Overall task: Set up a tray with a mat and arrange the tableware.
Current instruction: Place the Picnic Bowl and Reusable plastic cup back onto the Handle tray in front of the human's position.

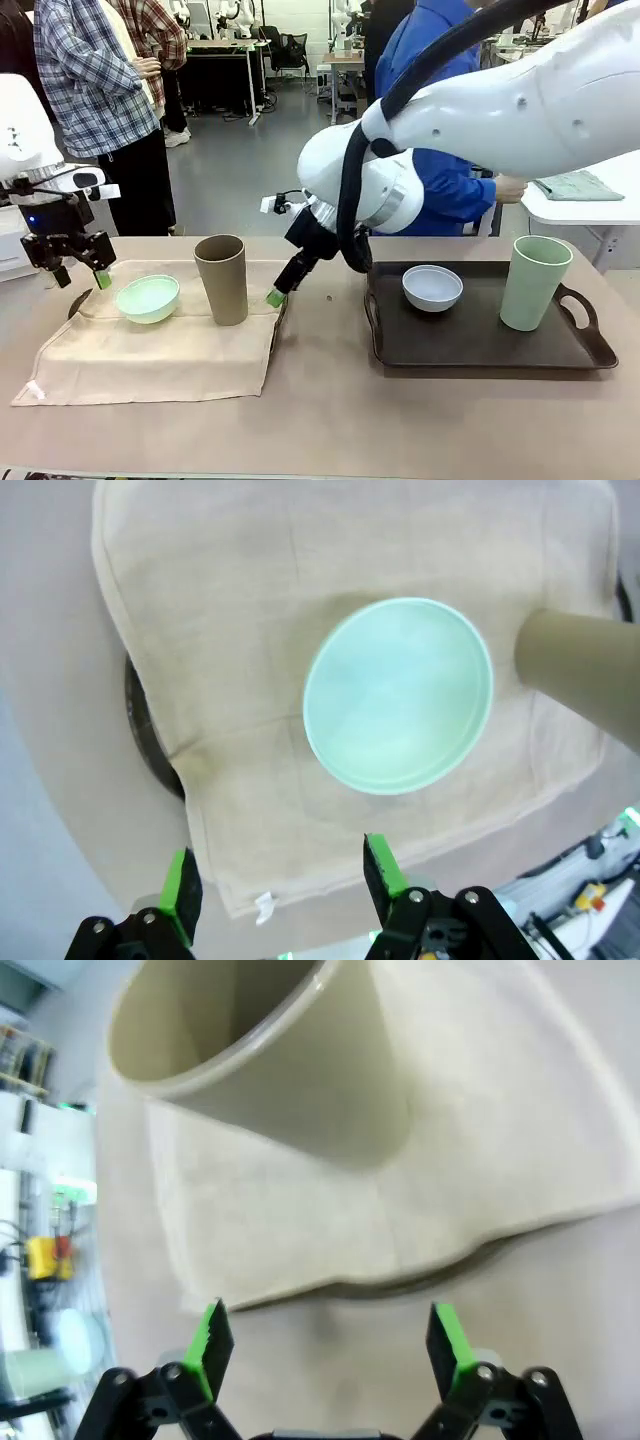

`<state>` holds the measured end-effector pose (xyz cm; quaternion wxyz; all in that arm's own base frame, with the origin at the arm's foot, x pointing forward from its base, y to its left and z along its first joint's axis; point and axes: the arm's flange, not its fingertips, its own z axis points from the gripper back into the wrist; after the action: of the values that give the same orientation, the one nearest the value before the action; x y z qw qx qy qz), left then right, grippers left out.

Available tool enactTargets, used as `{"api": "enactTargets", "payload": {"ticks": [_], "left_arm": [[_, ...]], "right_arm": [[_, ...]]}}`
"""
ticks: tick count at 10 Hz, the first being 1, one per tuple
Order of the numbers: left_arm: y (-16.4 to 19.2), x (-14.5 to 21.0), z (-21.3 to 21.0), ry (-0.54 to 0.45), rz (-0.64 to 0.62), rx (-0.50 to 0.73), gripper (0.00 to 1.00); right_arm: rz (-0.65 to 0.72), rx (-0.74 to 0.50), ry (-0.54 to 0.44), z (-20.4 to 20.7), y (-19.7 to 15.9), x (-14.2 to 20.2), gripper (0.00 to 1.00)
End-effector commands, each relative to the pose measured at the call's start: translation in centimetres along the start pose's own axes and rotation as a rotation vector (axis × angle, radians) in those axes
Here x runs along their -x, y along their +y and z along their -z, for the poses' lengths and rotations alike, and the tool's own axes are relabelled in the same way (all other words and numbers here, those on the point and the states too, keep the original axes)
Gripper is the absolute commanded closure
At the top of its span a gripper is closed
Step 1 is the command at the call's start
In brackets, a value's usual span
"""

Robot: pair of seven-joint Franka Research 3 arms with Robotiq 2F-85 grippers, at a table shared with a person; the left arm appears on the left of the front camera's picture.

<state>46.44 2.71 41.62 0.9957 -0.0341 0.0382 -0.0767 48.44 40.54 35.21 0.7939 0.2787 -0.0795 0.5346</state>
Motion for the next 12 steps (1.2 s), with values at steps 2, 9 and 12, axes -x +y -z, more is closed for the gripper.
{"api": "enactTargets", "payload": {"ticks": [2, 9, 12], "left_arm": [[-3.4, 0.5, -4.3, 0.004, 0.108, -0.08, 0.14], [-9.9, 1.7, -14.7, -0.073, 0.141, -0.127, 0.14], [-10.0, 1.9, -15.2, -0.087, 0.164, -0.119, 0.14]], "right_arm": [[0.268, 0.081, 0.068, -8.1, 3.2, 0.8, 0.0], [0.623, 0.365, 0.374, -19.8, 12.6, -0.7, 0.0], [0.642, 0.229, 0.403, -18.2, 8.1, 1.5, 0.0]]}}
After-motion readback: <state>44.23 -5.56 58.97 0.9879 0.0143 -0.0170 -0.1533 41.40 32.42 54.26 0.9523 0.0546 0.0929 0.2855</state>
